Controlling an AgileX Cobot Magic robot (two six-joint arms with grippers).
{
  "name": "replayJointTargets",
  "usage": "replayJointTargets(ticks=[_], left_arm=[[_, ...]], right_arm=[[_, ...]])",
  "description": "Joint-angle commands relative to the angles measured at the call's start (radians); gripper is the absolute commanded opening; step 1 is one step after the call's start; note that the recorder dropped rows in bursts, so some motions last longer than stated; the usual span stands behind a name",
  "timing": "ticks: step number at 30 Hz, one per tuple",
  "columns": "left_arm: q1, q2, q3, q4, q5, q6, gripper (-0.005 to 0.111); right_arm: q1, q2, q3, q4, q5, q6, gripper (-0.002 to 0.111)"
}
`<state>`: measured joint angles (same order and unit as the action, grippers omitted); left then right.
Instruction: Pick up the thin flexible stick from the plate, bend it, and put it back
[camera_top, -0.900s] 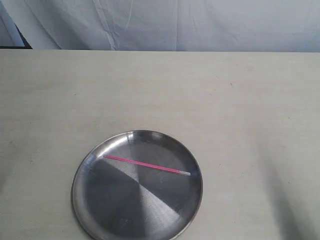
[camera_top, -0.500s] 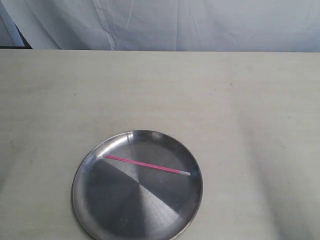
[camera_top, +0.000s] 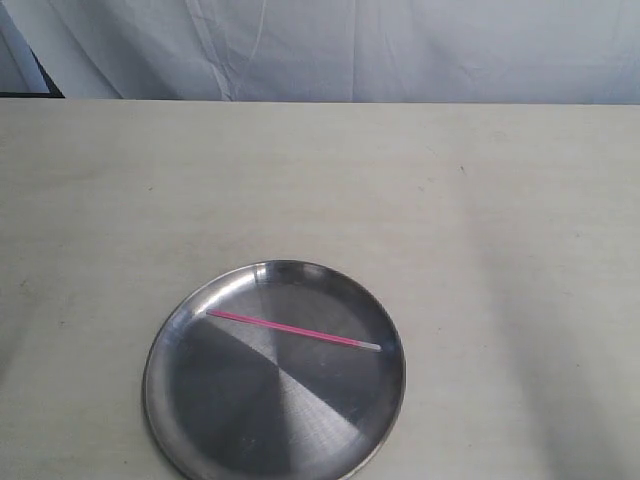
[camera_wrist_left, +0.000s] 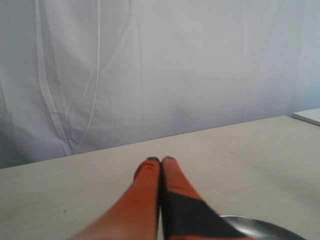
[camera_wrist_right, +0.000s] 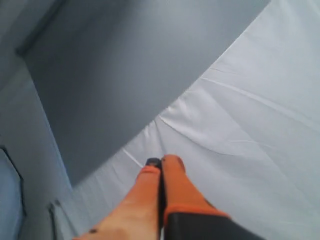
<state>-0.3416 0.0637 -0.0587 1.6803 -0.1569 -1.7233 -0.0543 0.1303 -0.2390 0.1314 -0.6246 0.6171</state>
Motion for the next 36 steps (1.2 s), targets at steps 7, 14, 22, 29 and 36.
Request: replayJointTargets(ticks=[7, 14, 22, 29, 36], left_arm=[[-0.009, -0.006, 0.004, 0.004, 0.001, -0.001, 0.000], [-0.009, -0.006, 0.004, 0.004, 0.001, -0.001, 0.000], [-0.009, -0.006, 0.004, 0.004, 0.001, -0.001, 0.000], [-0.009, -0.006, 0.004, 0.004, 0.001, -0.001, 0.000], [-0.009, -0.006, 0.004, 0.004, 0.001, -0.001, 0.000]], right_arm=[[0.034, 0.750, -0.482, -0.582, 0.984, -0.162, -0.001], [0.277, 1.252, -0.754, -0.159, 1.380, -0.776, -0.001], [0.546, 1.575, -0.815, -0.105, 1.426, -0.891, -0.001], [0.688, 1.618, -0.815, -0.105, 1.359, -0.895, 0.033], [0.742, 1.643, -0.815, -0.126, 1.243, -0.895, 0.042]])
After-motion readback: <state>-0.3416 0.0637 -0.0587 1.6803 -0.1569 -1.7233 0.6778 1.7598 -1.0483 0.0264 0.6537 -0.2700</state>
